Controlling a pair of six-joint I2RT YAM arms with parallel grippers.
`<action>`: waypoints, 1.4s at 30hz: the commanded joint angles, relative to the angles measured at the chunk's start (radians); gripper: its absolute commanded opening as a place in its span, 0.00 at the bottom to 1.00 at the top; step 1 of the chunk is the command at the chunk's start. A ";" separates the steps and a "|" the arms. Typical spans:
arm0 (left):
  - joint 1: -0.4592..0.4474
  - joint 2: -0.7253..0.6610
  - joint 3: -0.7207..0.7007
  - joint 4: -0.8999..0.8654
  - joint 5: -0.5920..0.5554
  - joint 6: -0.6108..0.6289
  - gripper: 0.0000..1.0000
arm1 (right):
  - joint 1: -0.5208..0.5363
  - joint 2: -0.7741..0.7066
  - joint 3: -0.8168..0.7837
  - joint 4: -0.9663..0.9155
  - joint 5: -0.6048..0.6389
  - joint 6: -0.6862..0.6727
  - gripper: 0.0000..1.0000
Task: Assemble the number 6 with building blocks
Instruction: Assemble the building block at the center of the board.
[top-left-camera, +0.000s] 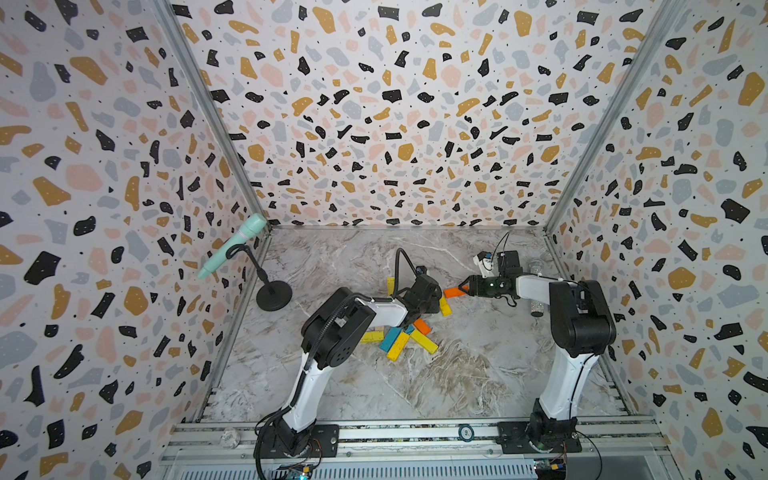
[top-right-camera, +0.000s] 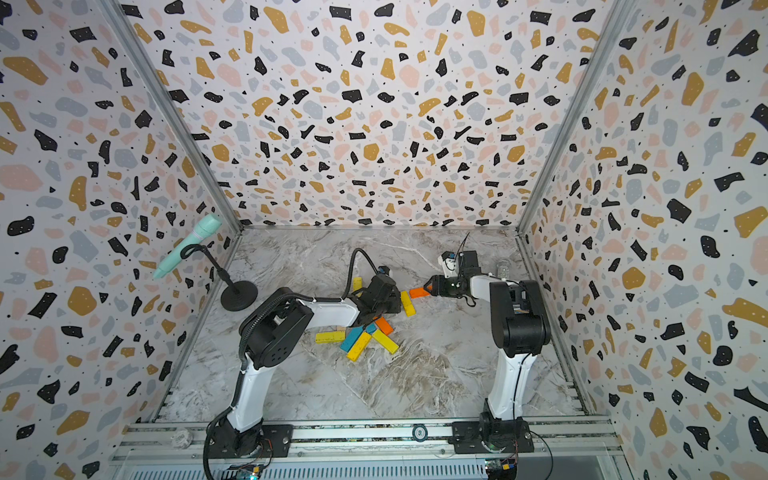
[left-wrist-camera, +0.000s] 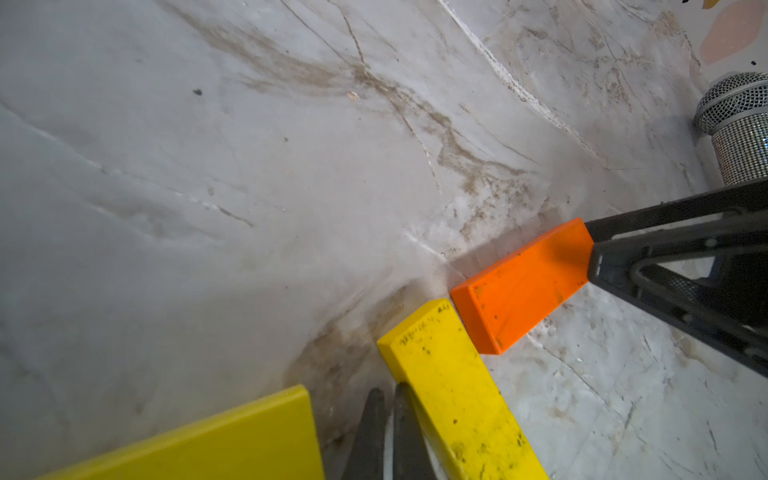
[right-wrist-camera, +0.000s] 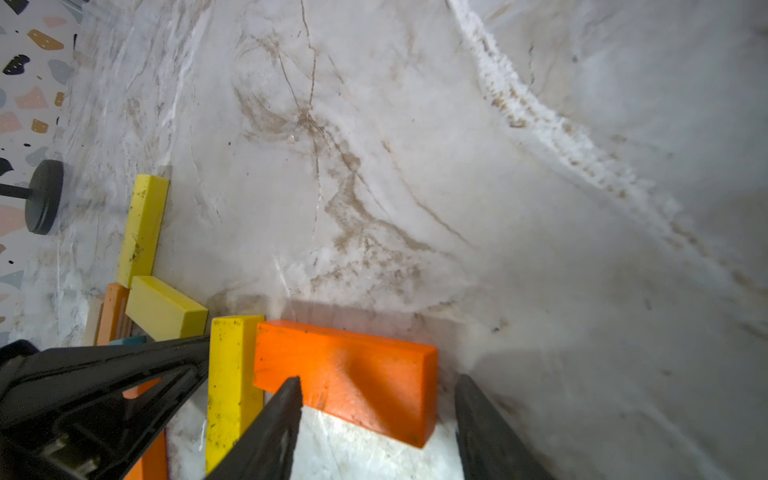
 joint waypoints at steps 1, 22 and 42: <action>0.009 0.037 0.018 -0.004 0.038 0.002 0.00 | -0.002 0.011 0.019 -0.029 -0.017 -0.019 0.60; 0.033 0.120 0.099 -0.007 0.080 0.019 0.00 | -0.046 -0.103 -0.195 0.062 -0.007 0.068 0.60; 0.034 -0.193 0.092 -0.084 -0.083 0.151 0.18 | -0.010 -0.396 -0.179 -0.045 0.029 -0.016 0.60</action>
